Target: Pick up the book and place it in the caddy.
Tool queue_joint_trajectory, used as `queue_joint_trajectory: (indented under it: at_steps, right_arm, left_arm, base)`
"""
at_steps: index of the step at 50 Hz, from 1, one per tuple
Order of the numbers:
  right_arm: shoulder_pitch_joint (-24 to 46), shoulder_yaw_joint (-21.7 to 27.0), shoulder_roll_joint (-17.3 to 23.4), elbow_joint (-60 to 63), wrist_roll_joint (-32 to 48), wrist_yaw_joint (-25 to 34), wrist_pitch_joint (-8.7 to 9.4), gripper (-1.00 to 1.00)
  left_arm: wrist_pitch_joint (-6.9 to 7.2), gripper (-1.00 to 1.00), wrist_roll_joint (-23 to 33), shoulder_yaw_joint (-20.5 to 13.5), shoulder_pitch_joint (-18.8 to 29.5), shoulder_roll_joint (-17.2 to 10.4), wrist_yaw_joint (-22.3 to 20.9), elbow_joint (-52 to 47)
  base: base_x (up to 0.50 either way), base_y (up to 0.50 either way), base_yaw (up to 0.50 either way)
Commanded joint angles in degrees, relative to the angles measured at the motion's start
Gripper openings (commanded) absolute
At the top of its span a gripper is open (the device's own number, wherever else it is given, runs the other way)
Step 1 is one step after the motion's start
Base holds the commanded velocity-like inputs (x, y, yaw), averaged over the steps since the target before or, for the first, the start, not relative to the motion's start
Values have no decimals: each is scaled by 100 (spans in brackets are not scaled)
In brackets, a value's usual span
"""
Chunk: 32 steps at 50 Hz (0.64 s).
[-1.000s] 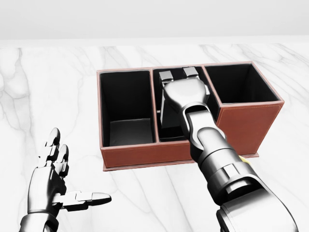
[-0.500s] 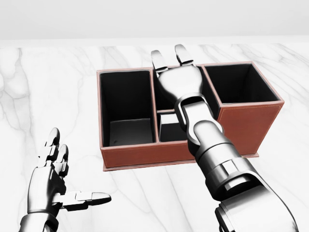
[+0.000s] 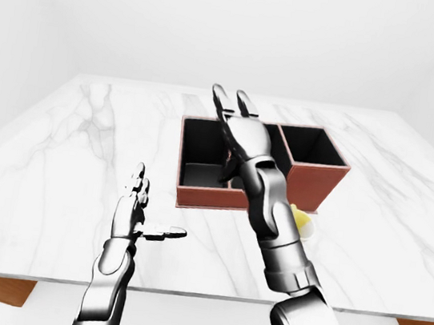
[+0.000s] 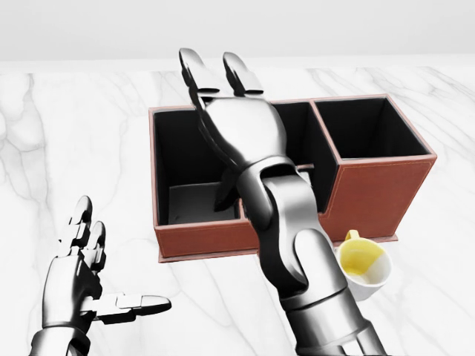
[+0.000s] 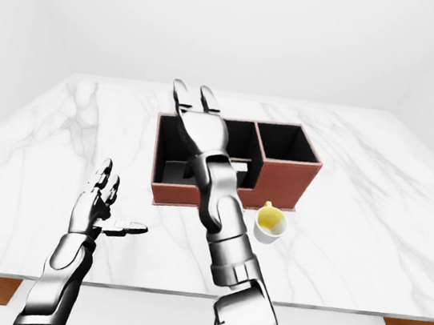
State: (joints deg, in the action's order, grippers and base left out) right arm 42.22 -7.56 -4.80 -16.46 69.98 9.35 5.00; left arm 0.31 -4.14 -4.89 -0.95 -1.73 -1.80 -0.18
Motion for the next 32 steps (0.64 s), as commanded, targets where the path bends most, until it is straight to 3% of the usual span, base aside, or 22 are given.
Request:
queue_joint_trajectory:
  at_steps: [1, 5, 9, 14, 20, 24, 27, 32]
  right_arm:
    - [-1264, -259, -584, 3560, -1141, 856, 0, 100]
    - [-1357, -332, -552, 3703, -1203, 883, 0, 100]
    - [-1752, -309, -605, 4206, -1884, 631, 0, 100]
    - [-1699, -252, -526, 4413, -2354, 370, 0, 100]
    - [-1707, -155, -330, 4515, -2996, 89, 0, 100]
    - [-1872, -130, -187, 4330, -3376, -123, 0, 100]
    - [-2126, -191, -1, 4050, -3609, -42, 0, 100]
    - [-2254, -174, 35, 3906, -3637, -100, 0, 100]
  left_arm:
    - [-29, 100, -20, -7, -1, 4, 12, -10]
    - [-23, 100, -24, -5, -5, 4, 13, -22]
    - [-34, 100, -46, -5, -20, 12, 17, -69]
    - [36, 100, -50, 7, -78, 19, 23, -219]
    - [-8, 100, -55, -4, -57, 18, 24, -162]
    - [118, 100, -67, -3, -118, 24, 33, -359]
    - [28, 100, -68, -13, -76, 22, 21, -237]
    - [32, 100, -74, -10, -79, 22, 17, -252]
  base:
    - [0, 0, 0]
    - [0, 0, 0]
    - [0, 0, 0]
    - [0, 0, 0]
    - [0, 0, 0]
    - [0, 0, 0]
    - [0, 0, 0]
    - [0, 0, 0]
